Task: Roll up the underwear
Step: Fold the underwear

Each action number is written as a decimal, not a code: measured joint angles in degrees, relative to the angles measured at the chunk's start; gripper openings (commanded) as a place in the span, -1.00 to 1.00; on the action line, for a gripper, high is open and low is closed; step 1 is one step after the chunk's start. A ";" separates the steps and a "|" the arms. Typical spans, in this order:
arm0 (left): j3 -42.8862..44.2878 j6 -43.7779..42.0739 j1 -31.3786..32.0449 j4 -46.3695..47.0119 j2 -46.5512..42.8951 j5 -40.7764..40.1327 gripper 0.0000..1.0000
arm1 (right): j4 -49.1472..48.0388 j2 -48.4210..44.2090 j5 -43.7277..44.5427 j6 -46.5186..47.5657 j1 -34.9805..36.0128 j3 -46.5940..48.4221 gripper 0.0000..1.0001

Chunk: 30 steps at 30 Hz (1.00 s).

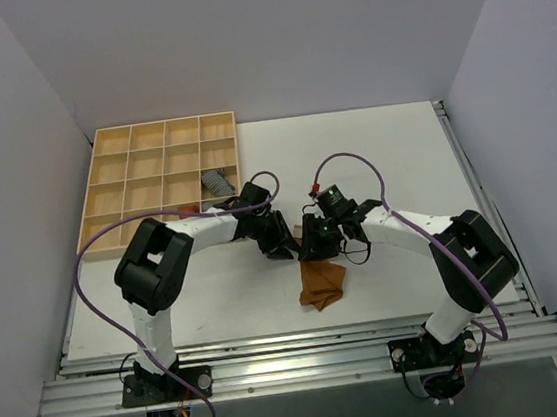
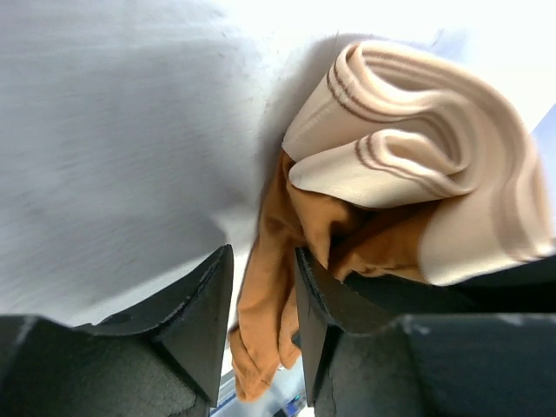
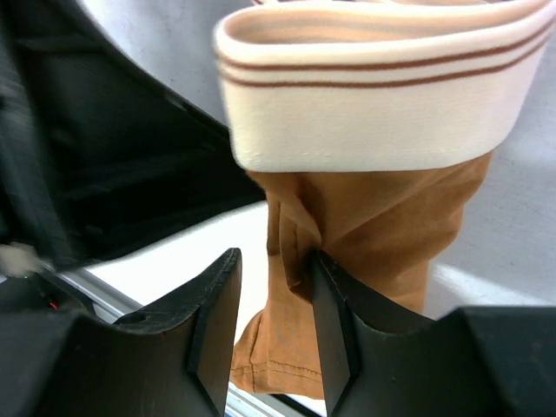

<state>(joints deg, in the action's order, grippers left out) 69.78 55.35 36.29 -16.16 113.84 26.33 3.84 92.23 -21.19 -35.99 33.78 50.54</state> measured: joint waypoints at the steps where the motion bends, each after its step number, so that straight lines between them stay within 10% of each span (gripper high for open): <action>1: 0.00 0.28 -0.35 -0.61 -0.55 -0.46 -0.13 | -0.11 -0.09 0.09 -0.02 0.04 -0.31 -0.34; 30: 10.93 -1.68 -2.36 -0.83 4.68 3.78 -0.28 | 0.37 -0.09 1.31 0.09 0.07 0.70 -0.32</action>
<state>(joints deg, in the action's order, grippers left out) 80.71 53.67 33.93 -16.99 118.52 30.11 4.21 92.14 -19.88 -35.90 33.85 51.24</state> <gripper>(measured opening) 0.358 0.336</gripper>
